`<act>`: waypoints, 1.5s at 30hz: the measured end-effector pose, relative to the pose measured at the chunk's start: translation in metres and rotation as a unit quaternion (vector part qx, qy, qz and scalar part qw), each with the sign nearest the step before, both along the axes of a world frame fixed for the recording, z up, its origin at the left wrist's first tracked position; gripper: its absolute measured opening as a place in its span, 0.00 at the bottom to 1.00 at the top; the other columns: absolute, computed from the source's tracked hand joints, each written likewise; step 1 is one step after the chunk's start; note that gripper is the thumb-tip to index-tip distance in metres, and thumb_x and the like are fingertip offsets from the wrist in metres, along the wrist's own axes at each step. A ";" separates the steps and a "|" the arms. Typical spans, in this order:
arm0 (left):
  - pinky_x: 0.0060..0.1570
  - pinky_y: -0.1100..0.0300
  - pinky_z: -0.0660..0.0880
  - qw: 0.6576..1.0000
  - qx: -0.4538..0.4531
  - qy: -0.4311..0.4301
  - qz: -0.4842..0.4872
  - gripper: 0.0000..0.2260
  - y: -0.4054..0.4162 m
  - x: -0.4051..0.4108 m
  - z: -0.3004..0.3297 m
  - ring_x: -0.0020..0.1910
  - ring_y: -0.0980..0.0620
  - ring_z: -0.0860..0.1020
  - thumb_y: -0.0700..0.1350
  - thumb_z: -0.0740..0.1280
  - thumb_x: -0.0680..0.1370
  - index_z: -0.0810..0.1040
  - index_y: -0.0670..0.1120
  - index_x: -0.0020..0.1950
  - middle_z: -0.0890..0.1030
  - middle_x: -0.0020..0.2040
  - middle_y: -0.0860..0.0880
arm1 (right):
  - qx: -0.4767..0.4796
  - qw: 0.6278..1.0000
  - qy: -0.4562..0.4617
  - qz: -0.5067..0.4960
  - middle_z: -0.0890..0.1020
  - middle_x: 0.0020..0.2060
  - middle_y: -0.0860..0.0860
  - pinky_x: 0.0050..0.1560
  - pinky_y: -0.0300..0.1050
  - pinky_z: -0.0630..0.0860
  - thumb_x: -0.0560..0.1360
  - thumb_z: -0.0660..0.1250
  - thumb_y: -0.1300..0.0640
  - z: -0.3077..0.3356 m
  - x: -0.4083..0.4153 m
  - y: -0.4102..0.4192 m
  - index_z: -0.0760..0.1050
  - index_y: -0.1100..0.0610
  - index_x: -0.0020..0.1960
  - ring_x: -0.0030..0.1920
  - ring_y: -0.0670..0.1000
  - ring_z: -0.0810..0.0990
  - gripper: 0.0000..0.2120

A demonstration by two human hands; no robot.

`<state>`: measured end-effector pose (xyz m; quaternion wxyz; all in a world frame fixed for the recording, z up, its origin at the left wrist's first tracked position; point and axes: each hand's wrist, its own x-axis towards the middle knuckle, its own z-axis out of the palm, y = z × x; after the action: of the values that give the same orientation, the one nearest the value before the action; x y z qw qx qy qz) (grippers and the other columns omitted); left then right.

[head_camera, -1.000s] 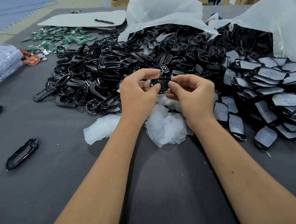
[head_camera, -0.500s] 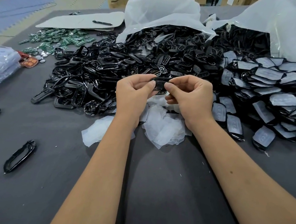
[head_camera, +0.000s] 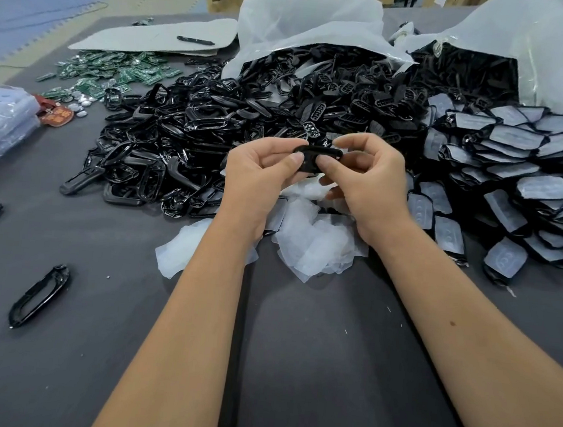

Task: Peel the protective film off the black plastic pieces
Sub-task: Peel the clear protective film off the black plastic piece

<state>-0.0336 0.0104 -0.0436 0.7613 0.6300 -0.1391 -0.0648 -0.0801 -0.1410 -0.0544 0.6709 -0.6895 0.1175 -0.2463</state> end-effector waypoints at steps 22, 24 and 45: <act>0.52 0.50 0.84 0.986 0.037 -0.080 0.140 0.10 0.019 0.012 0.008 0.50 0.48 0.87 0.30 0.75 0.72 0.84 0.43 0.46 0.88 0.52 0.46 | -0.338 0.941 -0.015 0.009 0.82 0.34 0.46 0.38 0.44 0.77 0.70 0.81 0.44 0.018 -0.014 0.009 0.77 0.55 0.49 0.32 0.44 0.80 0.19; 0.49 0.54 0.83 0.988 -0.034 -0.034 0.150 0.09 0.024 0.014 0.008 0.49 0.47 0.86 0.29 0.74 0.74 0.84 0.43 0.45 0.87 0.51 0.43 | -0.410 0.903 0.047 0.120 0.82 0.35 0.44 0.39 0.45 0.78 0.67 0.80 0.36 0.022 -0.016 0.008 0.79 0.48 0.44 0.34 0.42 0.78 0.19; 0.46 0.61 0.81 0.982 -0.107 0.054 0.148 0.09 0.015 0.011 0.007 0.41 0.49 0.84 0.29 0.73 0.76 0.81 0.41 0.47 0.83 0.41 0.44 | -0.502 0.836 0.127 0.179 0.77 0.48 0.47 0.49 0.47 0.74 0.67 0.81 0.40 0.029 -0.001 0.043 0.81 0.49 0.51 0.49 0.49 0.76 0.19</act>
<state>-0.0221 0.0250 -0.0362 0.8318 0.5542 -0.0088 0.0301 -0.0814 -0.0975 -0.0253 0.2443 -0.9659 -0.0638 -0.0572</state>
